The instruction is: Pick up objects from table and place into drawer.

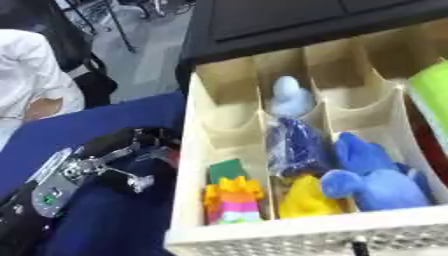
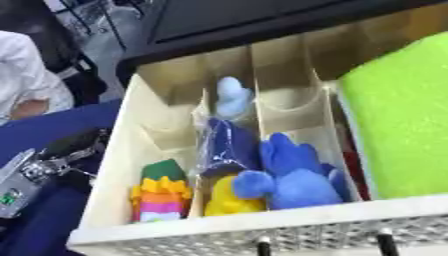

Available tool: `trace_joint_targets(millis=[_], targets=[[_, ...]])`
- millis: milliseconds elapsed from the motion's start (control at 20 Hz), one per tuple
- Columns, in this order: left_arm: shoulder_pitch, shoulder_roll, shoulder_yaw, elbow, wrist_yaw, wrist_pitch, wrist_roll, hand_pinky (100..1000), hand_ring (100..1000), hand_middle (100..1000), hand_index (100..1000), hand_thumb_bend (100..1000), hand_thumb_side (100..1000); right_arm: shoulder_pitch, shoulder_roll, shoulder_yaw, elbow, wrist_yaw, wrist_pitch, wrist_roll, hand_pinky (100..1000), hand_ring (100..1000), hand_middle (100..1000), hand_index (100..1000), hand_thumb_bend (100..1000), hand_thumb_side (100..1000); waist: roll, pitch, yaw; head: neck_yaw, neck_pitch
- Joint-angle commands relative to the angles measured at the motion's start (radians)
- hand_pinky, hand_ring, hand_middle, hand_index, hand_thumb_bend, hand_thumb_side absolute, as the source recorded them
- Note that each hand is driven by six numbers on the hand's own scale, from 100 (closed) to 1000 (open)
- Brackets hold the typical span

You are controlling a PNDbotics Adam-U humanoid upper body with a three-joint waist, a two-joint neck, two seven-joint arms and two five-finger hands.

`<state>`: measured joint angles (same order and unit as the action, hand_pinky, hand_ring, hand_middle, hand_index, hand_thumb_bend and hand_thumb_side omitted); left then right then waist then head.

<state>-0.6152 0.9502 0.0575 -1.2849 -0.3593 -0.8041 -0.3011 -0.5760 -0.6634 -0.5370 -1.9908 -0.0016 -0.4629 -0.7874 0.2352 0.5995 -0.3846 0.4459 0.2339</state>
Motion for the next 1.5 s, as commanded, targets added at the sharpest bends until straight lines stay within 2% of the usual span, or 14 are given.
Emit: trace_joint_targets(millis=[50,150,500,800,1050,1500], targets=[[-0.002,0.023,-0.006,-0.007,0.035,-0.087,-0.106,701,886,837,789,100,618,-0.005,-0.018,-0.016,-0.009,-0.012,-0.113,-0.120,578,710,617,705,100,1000,-0.009,-0.022,-0.002,0.006,-0.015],[0.000,0.022,-0.008,-0.007,0.058,-0.081,-0.114,690,874,813,737,100,607,-0.005,-0.018,-0.019,-0.009,-0.013,-0.112,-0.120,577,709,616,704,100,1000,-0.009,-0.022,-0.003,0.007,-0.016],[0.006,0.022,-0.005,-0.009,0.116,-0.049,-0.139,664,836,737,640,100,604,-0.002,-0.016,-0.028,-0.009,-0.017,-0.109,-0.120,576,710,614,701,100,1000,-0.009,-0.022,-0.004,0.006,-0.014],[0.009,0.024,0.000,-0.012,0.133,-0.027,-0.145,652,822,714,581,100,585,-0.001,-0.016,-0.030,-0.009,-0.017,-0.108,-0.120,574,709,613,700,100,1000,-0.009,-0.023,-0.002,0.005,-0.010],[0.013,0.024,0.007,-0.012,0.130,-0.011,-0.125,630,797,680,529,100,569,0.000,-0.015,-0.032,-0.009,-0.019,-0.109,-0.120,572,709,610,698,100,998,-0.009,-0.025,-0.001,0.003,-0.007],[0.024,0.025,0.012,-0.016,0.109,0.008,-0.057,608,772,637,487,100,545,0.003,-0.015,-0.037,-0.009,-0.023,-0.111,-0.120,571,708,605,695,100,989,-0.009,-0.031,0.001,0.004,-0.002]])
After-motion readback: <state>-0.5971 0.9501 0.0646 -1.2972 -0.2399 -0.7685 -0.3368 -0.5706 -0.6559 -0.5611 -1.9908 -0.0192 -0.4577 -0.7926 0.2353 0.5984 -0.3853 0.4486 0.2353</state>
